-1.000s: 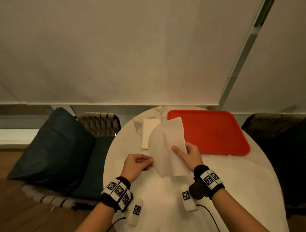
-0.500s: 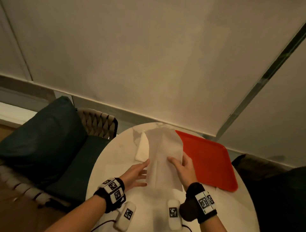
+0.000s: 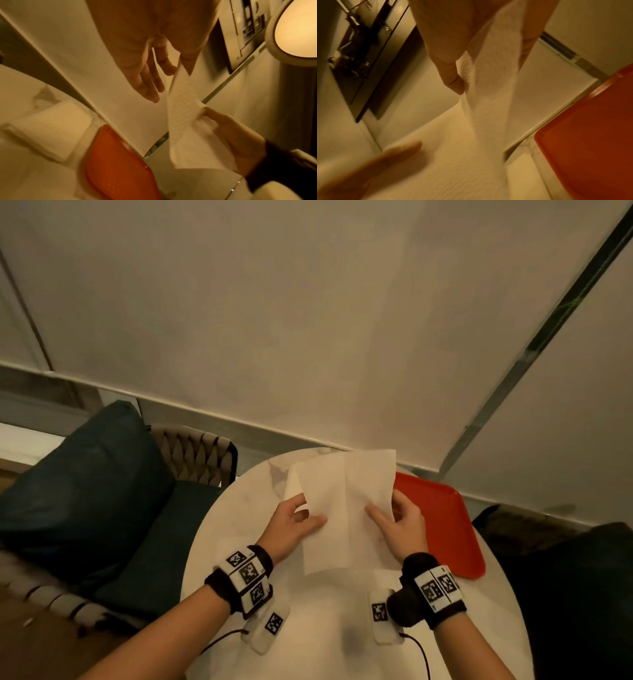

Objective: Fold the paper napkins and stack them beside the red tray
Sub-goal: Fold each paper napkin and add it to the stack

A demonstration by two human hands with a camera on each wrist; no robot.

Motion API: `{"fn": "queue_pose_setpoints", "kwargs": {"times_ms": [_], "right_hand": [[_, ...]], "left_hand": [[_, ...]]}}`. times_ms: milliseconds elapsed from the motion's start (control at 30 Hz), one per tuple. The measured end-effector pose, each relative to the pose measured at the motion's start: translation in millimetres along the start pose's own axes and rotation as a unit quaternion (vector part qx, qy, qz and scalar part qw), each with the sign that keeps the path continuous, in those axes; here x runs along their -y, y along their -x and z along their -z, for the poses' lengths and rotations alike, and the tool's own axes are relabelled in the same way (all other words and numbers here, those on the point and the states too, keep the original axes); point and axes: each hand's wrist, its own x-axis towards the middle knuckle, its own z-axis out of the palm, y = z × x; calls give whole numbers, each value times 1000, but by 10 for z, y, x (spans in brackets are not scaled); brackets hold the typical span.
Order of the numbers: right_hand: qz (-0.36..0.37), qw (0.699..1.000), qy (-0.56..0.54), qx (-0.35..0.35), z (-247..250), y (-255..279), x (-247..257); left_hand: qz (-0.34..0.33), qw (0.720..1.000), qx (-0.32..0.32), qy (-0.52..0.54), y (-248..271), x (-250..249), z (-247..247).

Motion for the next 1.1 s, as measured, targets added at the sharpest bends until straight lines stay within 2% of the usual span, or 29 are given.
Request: {"fn": "queue_pose_setpoints", "kwargs": {"times_ms": [133, 300, 333, 467, 533, 600, 700, 767, 867, 933, 1000, 1100], "right_hand": [[54, 997, 22, 50, -261, -1, 139], [67, 980, 20, 186, -538, 59, 212], [63, 980, 22, 186, -558, 54, 191], [13, 994, 23, 108, -562, -45, 22], [-22, 989, 22, 143, -593, -115, -60], [-26, 982, -7, 188, -663, -189, -164], [-68, 977, -59, 193, -820, -279, -300], [-116, 977, -54, 173, -944, -400, -430], [-148, 976, -10, 161, -1071, -603, -590], [-161, 974, 38, 154, -1169, -796, -715], [-165, 972, 75, 147, -1243, -983, -855], [-132, 972, 134, 142, -1348, -1241, -1041]], "left_hand": [[-20, 999, 7, 27, 9, -55, -86], [6, 998, -29, 63, 2, -62, -1], [6, 998, -42, 53, -7, -49, 42], [1, 996, -86, 17, -62, -18, 241], [14, 996, -86, 13, -118, -10, 336], [30, 996, -84, 8, -218, 39, 438], [57, 995, -82, -16, -408, 165, 578], [77, 993, -76, -44, -592, 290, 664], [65, 989, -35, -131, -867, 385, 744], [35, 969, -5, -246, -1129, 463, 801], [3, 939, -2, -345, -1379, 540, 833], [-2, 909, 9, -418, -1677, 611, 823]]}}
